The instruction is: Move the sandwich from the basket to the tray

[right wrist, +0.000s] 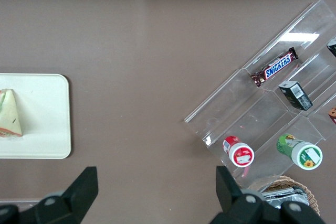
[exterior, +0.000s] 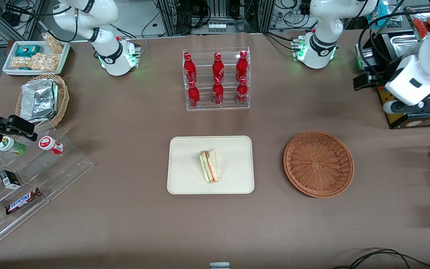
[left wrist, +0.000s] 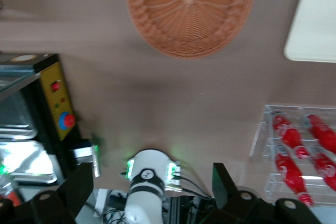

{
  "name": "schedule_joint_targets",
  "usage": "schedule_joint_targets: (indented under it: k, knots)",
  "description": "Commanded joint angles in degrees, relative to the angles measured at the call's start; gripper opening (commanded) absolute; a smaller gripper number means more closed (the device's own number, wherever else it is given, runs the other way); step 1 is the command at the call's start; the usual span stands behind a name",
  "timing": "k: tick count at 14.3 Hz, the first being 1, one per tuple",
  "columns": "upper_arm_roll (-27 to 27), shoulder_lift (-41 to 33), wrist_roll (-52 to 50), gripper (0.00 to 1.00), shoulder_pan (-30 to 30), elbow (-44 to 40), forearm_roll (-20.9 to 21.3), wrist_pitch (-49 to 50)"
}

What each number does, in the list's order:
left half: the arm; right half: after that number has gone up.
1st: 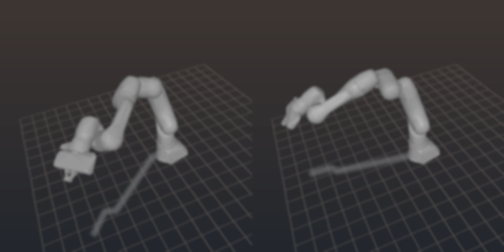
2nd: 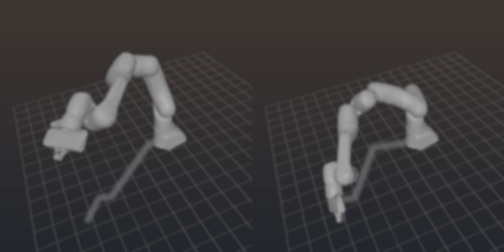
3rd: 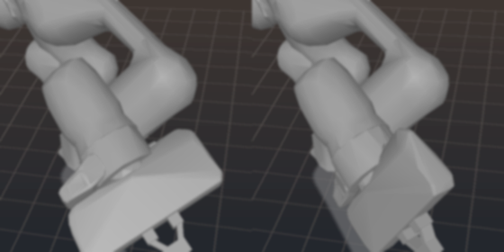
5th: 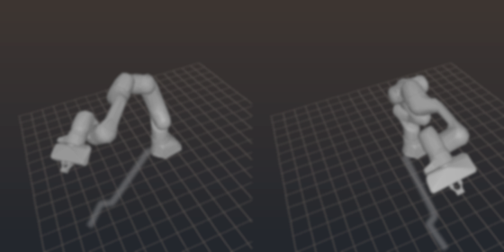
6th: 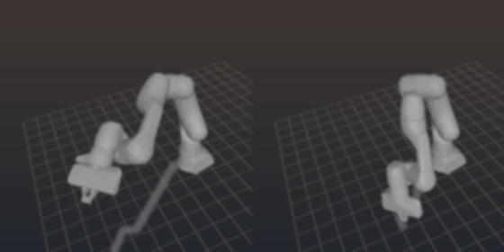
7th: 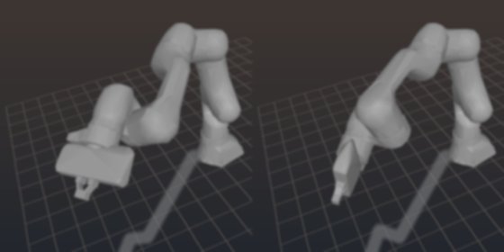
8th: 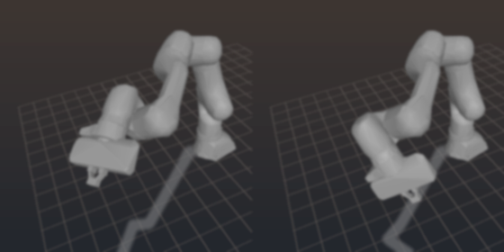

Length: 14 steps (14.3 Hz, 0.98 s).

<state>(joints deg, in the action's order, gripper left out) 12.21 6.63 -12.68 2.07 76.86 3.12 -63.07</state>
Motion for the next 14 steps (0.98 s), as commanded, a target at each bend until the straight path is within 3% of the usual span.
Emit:
schedule_joint_targets:
  k: [1, 5, 14]
  knots:
    - [0.6, -8.3, 1.3, 1.0, 1.7, 11.4, 2.2, -4.1]
    - [-0.1, -10.1, 7.8, 1.0, 3.5, 11.6, 1.7, -4.0]
    - [-0.3, -9.4, 7.1, 1.0, 4.7, 11.0, 1.5, -4.8]
